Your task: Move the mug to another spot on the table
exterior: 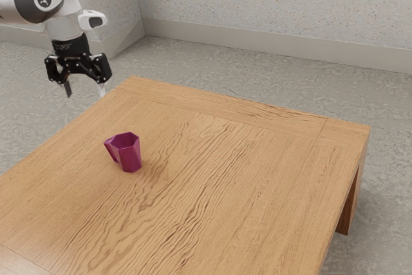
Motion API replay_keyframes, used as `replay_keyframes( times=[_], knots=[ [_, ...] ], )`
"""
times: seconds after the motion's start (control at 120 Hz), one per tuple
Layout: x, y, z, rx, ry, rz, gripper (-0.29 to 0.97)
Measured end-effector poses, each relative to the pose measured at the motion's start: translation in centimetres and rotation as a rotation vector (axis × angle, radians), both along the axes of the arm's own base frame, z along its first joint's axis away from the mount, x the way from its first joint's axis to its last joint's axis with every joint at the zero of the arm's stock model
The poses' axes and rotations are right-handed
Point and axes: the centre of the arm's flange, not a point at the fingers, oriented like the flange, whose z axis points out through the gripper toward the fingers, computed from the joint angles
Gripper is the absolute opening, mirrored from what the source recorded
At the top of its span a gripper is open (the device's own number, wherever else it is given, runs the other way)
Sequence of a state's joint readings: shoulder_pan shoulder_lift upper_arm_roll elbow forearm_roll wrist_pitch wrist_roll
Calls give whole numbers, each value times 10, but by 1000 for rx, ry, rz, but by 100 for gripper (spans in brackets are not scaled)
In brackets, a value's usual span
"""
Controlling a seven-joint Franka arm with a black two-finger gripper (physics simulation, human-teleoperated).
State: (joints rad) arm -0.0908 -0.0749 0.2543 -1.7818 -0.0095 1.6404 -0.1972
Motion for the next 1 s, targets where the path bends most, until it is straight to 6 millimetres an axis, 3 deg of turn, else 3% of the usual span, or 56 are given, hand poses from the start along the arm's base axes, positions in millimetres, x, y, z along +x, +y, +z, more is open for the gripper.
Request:
replay_keyframes(
  times=[0.108,0.25,0.492,0.642,0.708,0.85,1.0],
  knots=[
    [-6,40,-11,10,-12,285,66],
    [-7,67,-30,19,-35,593,66],
    [-8,100,-101,23,-23,1002,66],
    [-2,120,-134,48,-35,1188,66],
    [3,121,-145,56,-45,1242,66],
    [19,98,-167,49,-54,1310,66],
    [32,104,-171,43,-82,1402,66]
  ],
)
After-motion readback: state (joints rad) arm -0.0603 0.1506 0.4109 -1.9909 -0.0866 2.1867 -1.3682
